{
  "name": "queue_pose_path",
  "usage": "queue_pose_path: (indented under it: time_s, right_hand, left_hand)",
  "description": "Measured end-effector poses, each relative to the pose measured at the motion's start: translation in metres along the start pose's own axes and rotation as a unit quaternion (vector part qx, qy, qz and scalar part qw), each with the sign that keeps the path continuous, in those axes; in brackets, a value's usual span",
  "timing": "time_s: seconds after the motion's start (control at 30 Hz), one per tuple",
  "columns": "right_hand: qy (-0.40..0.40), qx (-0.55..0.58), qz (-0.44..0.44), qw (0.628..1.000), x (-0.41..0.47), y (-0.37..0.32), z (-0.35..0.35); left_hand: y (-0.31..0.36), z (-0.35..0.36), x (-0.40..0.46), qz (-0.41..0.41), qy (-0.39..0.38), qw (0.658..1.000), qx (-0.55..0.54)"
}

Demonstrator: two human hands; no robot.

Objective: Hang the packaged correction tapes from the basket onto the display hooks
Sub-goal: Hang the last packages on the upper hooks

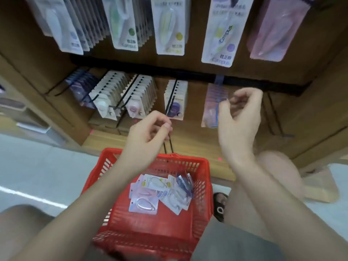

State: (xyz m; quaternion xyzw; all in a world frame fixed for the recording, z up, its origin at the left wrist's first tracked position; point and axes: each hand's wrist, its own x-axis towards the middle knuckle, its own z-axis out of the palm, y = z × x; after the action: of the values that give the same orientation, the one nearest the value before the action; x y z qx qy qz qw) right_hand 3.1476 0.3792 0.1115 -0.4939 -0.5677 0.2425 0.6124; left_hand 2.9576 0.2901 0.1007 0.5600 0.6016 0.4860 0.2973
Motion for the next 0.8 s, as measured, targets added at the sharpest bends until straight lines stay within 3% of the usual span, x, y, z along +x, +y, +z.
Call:
queue_pose_path:
  time_s: [0.13,0.23,0.3,0.37,0.47,0.6,0.8]
  right_hand:
    - [-0.109,0.013,0.081,0.991,-0.09,0.033,0.037]
    - [-0.237,-0.069,0.153,0.957,-0.14,0.08,0.059]
    - [-0.359,-0.158,0.204,0.897,-0.163,0.111,0.072]
    - [-0.478,-0.235,0.234,0.813,-0.181,0.14,0.082]
    - [-0.587,-0.313,0.232,0.709,-0.201,0.173,0.091]
    - [-0.645,-0.37,0.214,0.633,-0.219,0.204,0.101]
    - [-0.702,-0.399,0.156,0.569,-0.236,0.228,0.125]
  left_hand:
    - [-0.085,-0.023,-0.044,-0.085,0.041,0.993,0.074]
    - [-0.155,-0.025,-0.067,-0.212,-0.005,0.968,0.136]
    - [-0.195,-0.024,-0.077,-0.314,-0.058,0.934,0.162]
    - [-0.228,-0.023,-0.084,-0.401,-0.107,0.894,0.172]
    - [-0.264,-0.025,-0.092,-0.479,-0.142,0.845,0.188]
    - [-0.302,-0.025,-0.092,-0.524,-0.138,0.818,0.193]
    - [-0.35,-0.012,-0.089,-0.501,-0.148,0.836,0.169]
